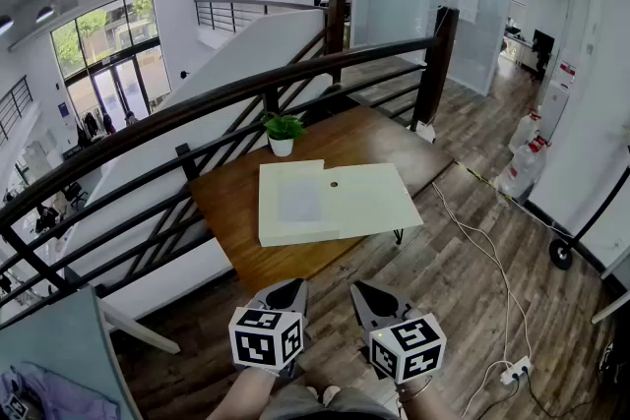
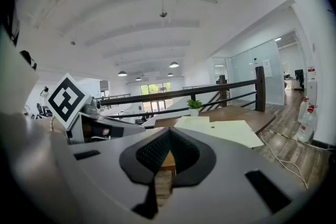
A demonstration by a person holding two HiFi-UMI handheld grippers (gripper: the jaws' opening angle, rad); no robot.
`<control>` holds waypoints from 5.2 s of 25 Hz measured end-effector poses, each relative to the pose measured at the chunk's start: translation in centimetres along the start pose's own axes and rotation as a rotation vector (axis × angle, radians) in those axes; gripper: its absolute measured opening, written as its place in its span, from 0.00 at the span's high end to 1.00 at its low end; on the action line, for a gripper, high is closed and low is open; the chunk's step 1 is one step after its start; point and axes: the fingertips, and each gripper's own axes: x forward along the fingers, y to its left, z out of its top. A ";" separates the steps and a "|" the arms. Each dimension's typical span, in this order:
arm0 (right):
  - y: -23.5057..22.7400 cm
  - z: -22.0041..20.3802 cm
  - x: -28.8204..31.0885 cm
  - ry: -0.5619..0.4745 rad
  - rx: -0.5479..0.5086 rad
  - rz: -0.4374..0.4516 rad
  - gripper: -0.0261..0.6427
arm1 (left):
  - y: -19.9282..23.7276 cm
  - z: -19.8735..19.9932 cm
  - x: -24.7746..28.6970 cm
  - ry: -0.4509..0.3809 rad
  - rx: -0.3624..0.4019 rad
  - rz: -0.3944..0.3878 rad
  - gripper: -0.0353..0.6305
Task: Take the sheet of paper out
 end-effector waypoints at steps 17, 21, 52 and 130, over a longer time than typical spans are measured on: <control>-2.2 -1.9 0.3 0.020 0.057 0.013 0.92 | -1.3 -2.3 2.1 0.022 -0.052 -0.032 0.92; -3.0 -3.3 0.0 0.039 0.085 0.019 0.92 | -1.5 -3.6 2.5 0.036 -0.084 -0.027 0.92; -14.0 1.0 22.4 0.114 0.152 0.068 0.92 | 11.2 6.6 21.7 0.078 -0.110 -0.095 0.92; -19.1 -11.9 41.4 0.782 0.127 0.345 0.85 | 19.6 4.0 31.1 0.226 -0.436 0.106 0.92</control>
